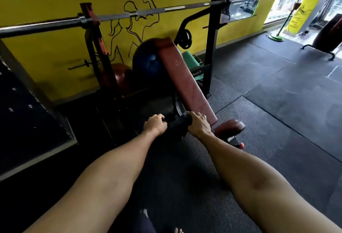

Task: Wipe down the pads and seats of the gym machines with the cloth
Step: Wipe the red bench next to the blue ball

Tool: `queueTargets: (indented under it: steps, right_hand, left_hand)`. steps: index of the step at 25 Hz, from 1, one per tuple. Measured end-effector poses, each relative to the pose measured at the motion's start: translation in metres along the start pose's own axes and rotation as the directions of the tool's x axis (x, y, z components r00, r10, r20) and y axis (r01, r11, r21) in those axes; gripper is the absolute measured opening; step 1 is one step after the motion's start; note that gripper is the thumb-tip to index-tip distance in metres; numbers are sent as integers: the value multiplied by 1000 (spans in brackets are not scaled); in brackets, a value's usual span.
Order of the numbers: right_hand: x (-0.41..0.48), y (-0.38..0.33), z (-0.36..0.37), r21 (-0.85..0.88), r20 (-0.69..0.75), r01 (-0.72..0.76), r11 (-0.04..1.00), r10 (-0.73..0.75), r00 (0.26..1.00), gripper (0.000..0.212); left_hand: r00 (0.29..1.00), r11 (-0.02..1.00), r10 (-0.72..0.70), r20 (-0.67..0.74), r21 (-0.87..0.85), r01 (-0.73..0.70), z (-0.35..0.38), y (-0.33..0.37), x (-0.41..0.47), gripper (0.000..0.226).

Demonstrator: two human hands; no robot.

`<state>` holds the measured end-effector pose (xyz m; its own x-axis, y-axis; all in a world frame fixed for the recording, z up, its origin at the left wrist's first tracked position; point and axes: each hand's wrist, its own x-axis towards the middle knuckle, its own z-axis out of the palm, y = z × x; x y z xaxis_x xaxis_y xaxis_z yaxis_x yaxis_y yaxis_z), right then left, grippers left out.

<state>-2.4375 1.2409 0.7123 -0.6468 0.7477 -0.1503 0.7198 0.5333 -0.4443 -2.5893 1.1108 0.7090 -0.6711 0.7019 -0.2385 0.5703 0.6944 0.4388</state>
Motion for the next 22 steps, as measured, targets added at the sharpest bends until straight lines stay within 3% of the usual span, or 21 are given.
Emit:
queueTargets:
  steps: [12, 18, 22]
  right_hand:
    - [262, -60, -8, 49, -97, -83, 995, 88, 991, 58]
    - [378, -73, -12, 103, -70, -167, 981, 175, 982, 61]
    - [468, -68, -16, 137, -36, -126, 983, 132, 991, 58]
  left_hand:
    - [992, 988, 122, 28, 90, -124, -73, -3, 272, 44]
    - [992, 989, 116, 56, 82, -120, -99, 0, 388, 44]
    - [991, 992, 112, 71, 53, -116, -99, 8, 475, 44]
